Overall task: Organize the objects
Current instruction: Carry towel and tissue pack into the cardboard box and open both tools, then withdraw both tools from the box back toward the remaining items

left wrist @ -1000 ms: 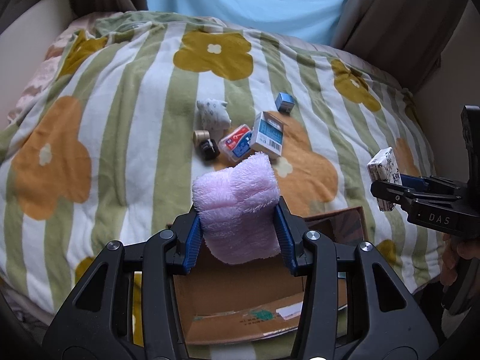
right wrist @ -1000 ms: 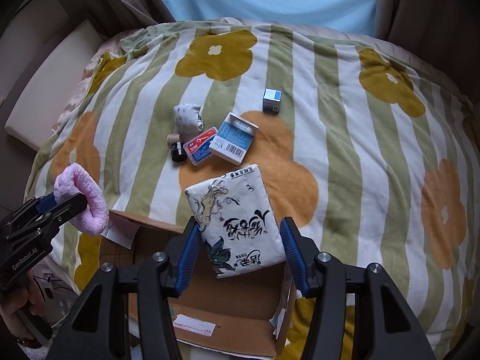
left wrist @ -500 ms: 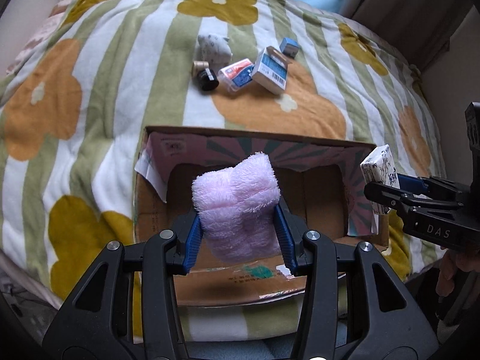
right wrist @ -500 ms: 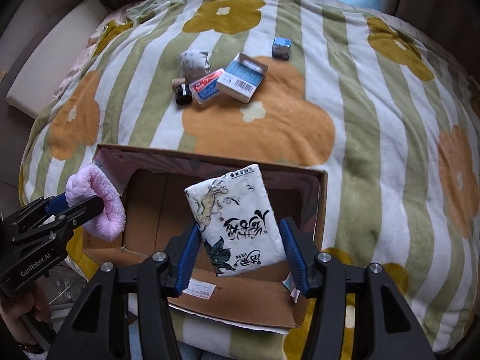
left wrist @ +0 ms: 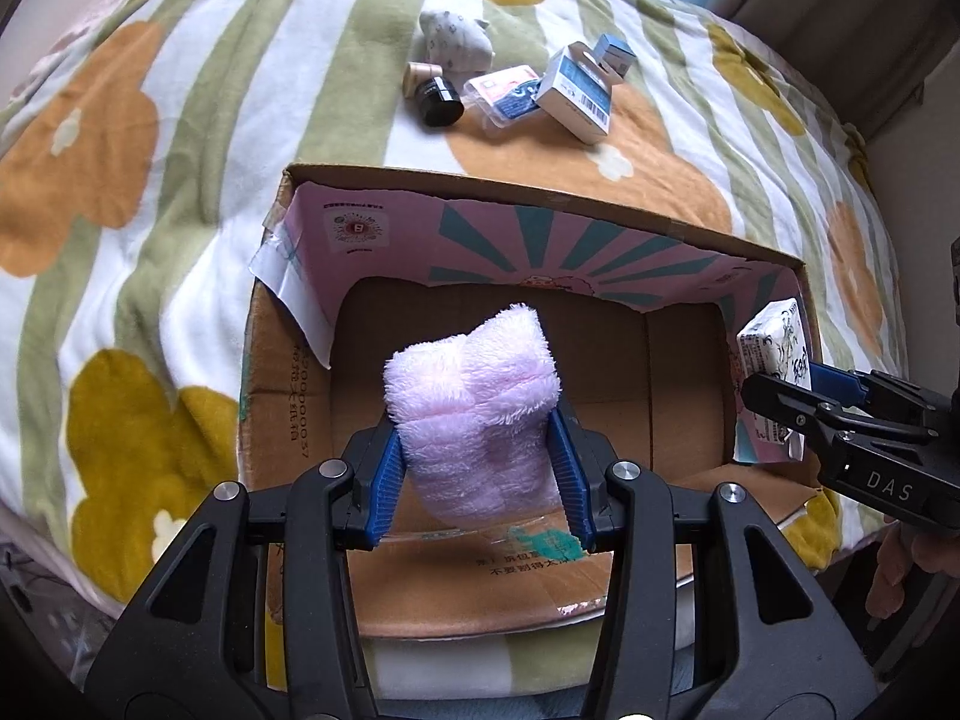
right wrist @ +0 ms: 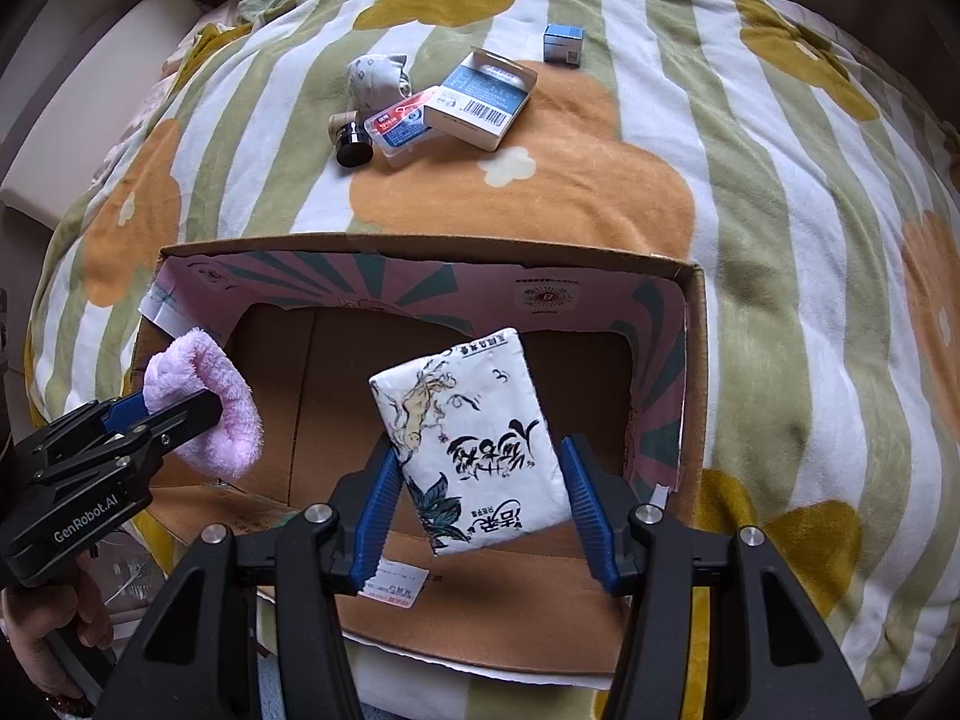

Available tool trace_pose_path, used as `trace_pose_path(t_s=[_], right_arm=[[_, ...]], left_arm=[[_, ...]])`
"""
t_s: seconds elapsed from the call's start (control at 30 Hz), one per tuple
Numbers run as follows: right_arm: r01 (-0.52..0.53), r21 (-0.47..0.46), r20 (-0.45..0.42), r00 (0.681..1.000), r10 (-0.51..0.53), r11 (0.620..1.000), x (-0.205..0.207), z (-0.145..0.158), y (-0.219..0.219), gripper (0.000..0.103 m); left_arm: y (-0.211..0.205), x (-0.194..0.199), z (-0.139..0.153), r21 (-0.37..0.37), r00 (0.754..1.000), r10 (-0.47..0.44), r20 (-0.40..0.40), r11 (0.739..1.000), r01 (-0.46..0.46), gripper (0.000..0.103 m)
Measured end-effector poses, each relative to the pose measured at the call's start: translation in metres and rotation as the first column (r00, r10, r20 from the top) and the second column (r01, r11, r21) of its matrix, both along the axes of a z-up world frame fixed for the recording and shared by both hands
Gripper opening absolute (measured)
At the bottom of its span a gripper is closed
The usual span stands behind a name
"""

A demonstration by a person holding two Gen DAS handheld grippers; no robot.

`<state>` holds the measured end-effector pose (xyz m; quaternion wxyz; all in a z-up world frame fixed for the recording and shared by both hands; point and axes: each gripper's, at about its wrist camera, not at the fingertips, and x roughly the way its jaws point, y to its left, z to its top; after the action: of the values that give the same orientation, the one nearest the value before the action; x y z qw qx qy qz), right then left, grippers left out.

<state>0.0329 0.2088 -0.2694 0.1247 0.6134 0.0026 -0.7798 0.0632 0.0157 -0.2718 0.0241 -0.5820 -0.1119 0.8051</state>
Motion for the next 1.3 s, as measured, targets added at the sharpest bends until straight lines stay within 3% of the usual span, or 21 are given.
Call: trace_pose_path(t_s=[0.27, 0.3, 0.33, 0.37, 0.4, 0.47, 0.93, 1.3], right_arm=[[0.000, -0.016, -0.013, 1.000, -0.001, 1.000, 0.001, -0.003, -0.004, 0.050], [-0.002, -0.018, -0.010, 1.000, 0.002, 1.000, 0.000, -0.005, -0.005, 0.051], [0.002, -0.021, -0.004, 1.000, -0.002, 1.000, 0.000, -0.007, -0.005, 0.052], [0.013, -0.023, 0.003, 1.000, -0.013, 1.000, 0.001, -0.010, -0.005, 0.058], [0.025, -0.030, 0.013, 1.000, -0.024, 0.999, 0.001, -0.012, -0.003, 0.072], [0.040, -0.040, 0.052, 0.998, -0.038, 0.998, 0.003, -0.017, -0.001, 0.082], [0.041, -0.034, 0.052, 0.998, -0.039, 0.999, 0.011, -0.018, 0.005, 0.082], [0.067, -0.044, 0.058, 0.996, -0.064, 0.997, 0.006, -0.010, 0.004, 0.082]], left_arm=[[0.003, 0.001, 0.007, -0.045, 0.999, -0.038, -0.032, 0.998, 0.037, 0.043], [0.004, 0.001, 0.007, -0.049, 0.998, -0.047, -0.028, 0.998, 0.046, 0.058], [0.005, 0.001, 0.006, -0.049, 0.998, -0.060, -0.019, 0.997, 0.059, 0.094], [0.006, 0.002, 0.006, -0.046, 0.998, -0.064, -0.017, 0.997, 0.063, 0.102], [0.005, 0.004, 0.007, -0.036, 0.998, -0.064, -0.026, 0.997, 0.063, 0.103], [0.003, 0.007, 0.006, -0.009, 0.998, -0.053, -0.023, 0.999, 0.053, 0.103], [0.000, 0.013, 0.002, -0.008, 0.998, -0.067, 0.015, 0.998, 0.067, 0.103], [0.003, 0.003, 0.015, -0.001, 0.996, -0.093, -0.003, 0.996, 0.093, 0.103]])
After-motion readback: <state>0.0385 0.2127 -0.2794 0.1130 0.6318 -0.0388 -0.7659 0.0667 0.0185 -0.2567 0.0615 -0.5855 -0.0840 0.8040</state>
